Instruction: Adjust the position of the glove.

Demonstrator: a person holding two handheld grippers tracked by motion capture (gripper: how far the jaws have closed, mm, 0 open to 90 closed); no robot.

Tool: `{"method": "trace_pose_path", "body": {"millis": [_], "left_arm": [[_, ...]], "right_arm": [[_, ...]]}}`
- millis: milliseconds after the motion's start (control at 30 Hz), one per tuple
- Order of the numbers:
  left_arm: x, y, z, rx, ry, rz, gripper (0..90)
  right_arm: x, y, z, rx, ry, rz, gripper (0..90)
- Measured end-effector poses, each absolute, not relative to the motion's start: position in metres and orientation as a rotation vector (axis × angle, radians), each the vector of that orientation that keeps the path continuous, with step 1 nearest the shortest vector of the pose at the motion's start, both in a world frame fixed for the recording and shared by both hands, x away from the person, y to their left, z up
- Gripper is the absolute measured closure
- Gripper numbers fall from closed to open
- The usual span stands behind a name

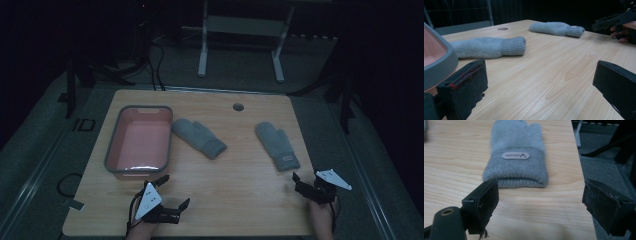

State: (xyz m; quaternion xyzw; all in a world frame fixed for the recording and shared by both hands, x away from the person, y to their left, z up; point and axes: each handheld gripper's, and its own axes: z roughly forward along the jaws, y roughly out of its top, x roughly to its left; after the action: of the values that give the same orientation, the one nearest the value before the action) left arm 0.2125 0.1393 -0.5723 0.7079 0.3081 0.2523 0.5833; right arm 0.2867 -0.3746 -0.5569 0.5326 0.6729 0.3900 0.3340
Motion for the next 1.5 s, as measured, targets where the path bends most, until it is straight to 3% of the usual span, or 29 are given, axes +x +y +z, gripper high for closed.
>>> {"method": "trace_pose_path", "body": {"millis": [400,733,1500], "left_arm": [[0.213,0.138,-0.572,1.668,0.710,0.576,0.0],[0.213,0.140,-0.572,1.657,0.720,0.574,0.0],[0.212,0.140,-0.572,1.662,0.713,0.570,0.0]], "right_arm": [[0.285,-0.365,-0.555,1.349,1.827,0.985,13.9],[0.295,-0.350,-0.529,1.216,1.946,1.057,18.4],[0.361,-0.296,-0.486,1.121,2.107,1.195,16.3]]}}
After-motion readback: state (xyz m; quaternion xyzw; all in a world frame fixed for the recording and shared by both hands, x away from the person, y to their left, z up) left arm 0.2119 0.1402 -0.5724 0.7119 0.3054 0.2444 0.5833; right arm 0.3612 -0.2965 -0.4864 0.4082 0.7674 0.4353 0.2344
